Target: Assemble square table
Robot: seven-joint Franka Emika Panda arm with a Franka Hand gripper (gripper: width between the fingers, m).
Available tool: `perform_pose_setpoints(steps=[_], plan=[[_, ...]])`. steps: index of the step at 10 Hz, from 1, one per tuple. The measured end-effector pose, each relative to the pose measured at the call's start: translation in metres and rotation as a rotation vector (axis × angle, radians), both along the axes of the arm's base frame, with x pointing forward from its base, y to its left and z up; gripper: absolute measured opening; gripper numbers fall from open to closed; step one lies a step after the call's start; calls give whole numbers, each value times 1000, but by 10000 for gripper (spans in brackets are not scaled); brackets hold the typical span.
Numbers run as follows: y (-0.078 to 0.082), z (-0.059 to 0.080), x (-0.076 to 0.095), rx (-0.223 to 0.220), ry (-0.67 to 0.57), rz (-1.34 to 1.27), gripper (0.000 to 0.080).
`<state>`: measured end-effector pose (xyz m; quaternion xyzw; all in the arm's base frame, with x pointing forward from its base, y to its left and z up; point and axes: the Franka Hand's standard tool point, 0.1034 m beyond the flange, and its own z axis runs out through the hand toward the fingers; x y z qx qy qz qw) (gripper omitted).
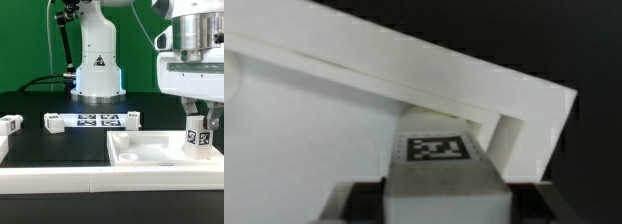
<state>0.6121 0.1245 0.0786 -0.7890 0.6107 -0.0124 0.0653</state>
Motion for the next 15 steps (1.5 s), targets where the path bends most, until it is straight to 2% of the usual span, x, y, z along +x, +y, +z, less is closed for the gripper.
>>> perform_pose_setpoints(steps=[7, 9, 10, 11, 12, 15], plan=[[1, 0, 2, 76, 32, -450, 291], [1, 0, 2, 74, 29, -425, 291], [0, 0, 2, 69, 30, -382, 381], [-2, -1, 0, 63, 43, -335, 520], [-3, 0, 1, 58, 45, -287, 608], [-3, 0, 1, 33, 16, -28, 647]])
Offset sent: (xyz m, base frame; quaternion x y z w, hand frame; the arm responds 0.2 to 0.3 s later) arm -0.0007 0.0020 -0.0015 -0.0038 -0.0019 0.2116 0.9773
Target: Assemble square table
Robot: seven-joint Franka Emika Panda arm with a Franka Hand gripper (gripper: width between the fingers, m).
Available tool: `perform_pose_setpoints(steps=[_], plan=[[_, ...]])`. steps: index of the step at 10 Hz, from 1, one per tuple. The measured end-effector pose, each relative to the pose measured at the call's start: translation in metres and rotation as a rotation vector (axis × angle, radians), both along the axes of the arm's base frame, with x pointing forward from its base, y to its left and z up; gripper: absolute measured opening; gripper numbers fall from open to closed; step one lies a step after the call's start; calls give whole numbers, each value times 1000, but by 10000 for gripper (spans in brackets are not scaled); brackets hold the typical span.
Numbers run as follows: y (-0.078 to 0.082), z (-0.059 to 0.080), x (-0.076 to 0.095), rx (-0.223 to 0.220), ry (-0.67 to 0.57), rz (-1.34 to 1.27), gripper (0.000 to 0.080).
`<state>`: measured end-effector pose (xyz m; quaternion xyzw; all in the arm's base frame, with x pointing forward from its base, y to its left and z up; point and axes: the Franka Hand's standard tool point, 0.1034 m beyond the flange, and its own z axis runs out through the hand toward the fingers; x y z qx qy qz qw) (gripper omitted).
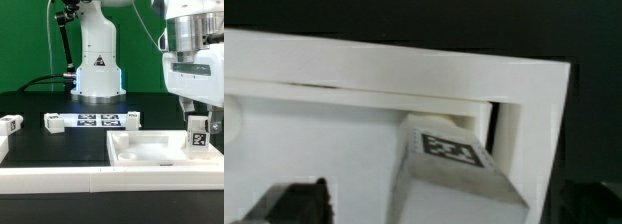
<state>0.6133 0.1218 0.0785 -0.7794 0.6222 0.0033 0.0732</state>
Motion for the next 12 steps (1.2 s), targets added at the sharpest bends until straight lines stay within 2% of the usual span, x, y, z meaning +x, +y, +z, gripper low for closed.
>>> perform_pose_setpoints(steps=[2, 6, 12], plan=[[0, 0, 0, -11, -14, 123, 649], [-1, 0, -3, -98, -24, 573, 649], [-3, -1, -2, -134, -63, 1019, 649]])
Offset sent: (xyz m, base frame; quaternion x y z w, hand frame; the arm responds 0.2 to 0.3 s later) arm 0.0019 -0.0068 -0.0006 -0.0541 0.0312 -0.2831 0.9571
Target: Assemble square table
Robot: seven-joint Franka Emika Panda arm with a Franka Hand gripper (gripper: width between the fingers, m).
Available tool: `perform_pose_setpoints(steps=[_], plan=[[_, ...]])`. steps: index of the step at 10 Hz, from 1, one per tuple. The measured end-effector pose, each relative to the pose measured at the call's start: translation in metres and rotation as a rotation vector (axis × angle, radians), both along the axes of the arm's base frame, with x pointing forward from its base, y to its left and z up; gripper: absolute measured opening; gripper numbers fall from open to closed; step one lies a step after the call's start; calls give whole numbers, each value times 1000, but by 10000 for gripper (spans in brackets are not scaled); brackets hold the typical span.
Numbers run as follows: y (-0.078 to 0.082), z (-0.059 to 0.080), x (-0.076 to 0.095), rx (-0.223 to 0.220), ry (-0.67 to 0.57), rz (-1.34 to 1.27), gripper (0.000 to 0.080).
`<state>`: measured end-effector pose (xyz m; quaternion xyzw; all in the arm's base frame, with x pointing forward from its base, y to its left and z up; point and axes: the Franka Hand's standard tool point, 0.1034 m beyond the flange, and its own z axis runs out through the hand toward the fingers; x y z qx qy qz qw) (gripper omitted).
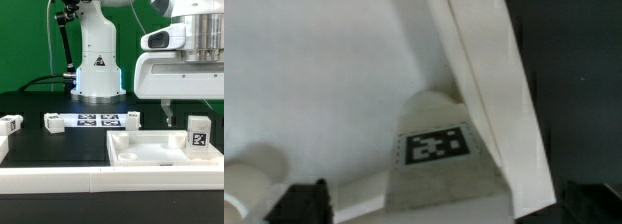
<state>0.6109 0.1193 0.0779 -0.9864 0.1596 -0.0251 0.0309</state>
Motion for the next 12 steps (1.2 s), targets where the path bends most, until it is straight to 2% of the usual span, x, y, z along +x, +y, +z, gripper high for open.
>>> perform_pose_setpoints(steps=[3, 5, 6, 7, 9, 12], plan=[[0, 1, 1, -11, -9, 156, 649], [0, 0, 1, -10, -9, 153, 390], [0, 1, 1, -10, -9, 153, 390], [0, 1, 1, -9, -9, 141, 288], [0, 1, 1, -6, -6, 94, 288], [-5, 0, 1, 1, -6, -118, 288]])
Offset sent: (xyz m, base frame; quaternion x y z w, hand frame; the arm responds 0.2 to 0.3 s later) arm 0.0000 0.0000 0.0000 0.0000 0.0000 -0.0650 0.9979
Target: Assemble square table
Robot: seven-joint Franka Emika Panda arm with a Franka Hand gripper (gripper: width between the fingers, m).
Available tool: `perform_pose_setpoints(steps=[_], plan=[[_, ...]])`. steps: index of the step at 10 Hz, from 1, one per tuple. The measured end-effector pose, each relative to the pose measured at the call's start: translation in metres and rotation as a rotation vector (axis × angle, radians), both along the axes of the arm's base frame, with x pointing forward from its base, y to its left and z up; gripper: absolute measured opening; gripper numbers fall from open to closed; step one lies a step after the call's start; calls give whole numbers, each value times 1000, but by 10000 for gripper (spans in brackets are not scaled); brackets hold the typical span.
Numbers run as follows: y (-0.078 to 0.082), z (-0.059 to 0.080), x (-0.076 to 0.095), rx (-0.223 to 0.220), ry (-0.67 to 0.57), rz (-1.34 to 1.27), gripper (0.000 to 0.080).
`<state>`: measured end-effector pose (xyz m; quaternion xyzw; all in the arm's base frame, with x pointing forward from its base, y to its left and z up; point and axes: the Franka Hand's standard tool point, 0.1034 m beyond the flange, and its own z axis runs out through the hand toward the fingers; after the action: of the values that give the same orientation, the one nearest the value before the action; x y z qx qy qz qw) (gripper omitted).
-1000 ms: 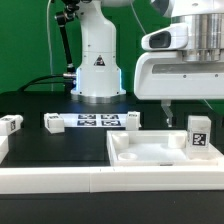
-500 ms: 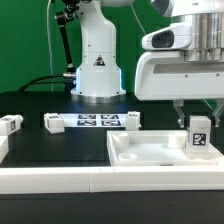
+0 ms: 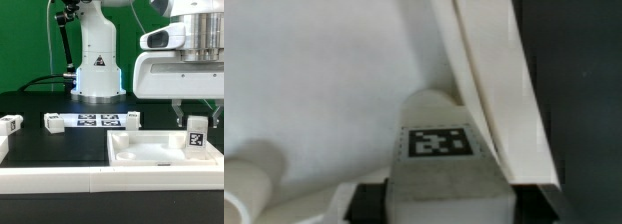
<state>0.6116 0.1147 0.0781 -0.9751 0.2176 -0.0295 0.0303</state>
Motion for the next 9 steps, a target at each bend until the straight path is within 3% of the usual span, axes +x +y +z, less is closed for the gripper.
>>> perform_pose_setpoints(steps=[3, 6, 7, 8, 9], plan=[[-16, 0, -1, -6, 2, -256, 294], [-24, 0, -1, -12, 3, -349, 300], [-24, -1, -2, -12, 3, -346, 479], [-24, -1, -2, -12, 3, -345, 591], [-23, 1, -1, -14, 0, -309, 591]])
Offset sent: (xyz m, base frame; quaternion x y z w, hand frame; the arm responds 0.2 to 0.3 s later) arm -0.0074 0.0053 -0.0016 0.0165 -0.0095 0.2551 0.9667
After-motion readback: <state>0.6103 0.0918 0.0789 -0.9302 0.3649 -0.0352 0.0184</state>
